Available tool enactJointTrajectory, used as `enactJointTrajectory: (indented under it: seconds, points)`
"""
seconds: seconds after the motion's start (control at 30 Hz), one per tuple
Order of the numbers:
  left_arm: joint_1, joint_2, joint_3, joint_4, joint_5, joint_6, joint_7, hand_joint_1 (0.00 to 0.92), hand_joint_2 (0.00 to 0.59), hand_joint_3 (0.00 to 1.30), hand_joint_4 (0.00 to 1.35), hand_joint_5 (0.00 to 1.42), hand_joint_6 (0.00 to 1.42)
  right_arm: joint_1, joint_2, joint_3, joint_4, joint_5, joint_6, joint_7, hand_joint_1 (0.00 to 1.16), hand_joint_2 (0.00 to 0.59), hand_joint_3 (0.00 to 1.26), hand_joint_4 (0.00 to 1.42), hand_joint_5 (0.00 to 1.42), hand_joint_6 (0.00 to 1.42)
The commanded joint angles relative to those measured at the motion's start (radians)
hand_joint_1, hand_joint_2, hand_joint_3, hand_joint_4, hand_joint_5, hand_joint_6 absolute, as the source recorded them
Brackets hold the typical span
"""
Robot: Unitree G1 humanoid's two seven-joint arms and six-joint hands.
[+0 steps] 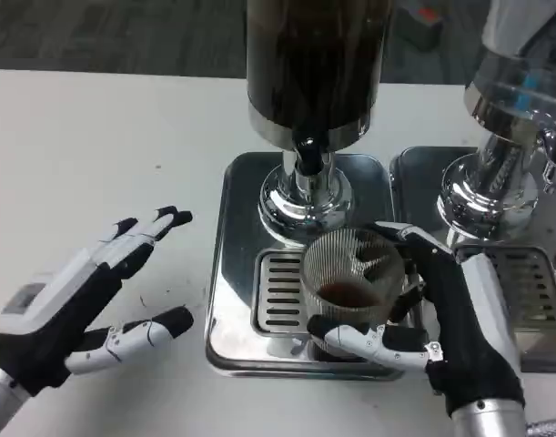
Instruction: Grasp the cup under the faucet to collect the drink, then remove the cup.
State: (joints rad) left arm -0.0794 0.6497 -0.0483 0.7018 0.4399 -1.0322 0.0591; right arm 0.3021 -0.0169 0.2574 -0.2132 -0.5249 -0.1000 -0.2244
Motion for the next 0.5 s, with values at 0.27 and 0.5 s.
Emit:
enactJointTrajectory:
  seconds: [0.27,0.5]
  points:
    - [0.113,0.072,0.037,-0.137,0.100,0.032,0.059,0.000,0.159,0.02,0.00,0.03,0.00,0.053,-0.009,0.020,-0.082,0.008,-0.018,0.018,1.07,0.210,0.51,0.63,0.69,0.93]
    - [0.211,0.111,0.053,-0.248,0.235,0.101,0.142,0.000,0.162,0.00,0.00,0.00,0.00,0.097,-0.019,0.037,-0.145,0.011,-0.014,0.038,1.07,0.210,0.52,0.63,0.70,0.93]
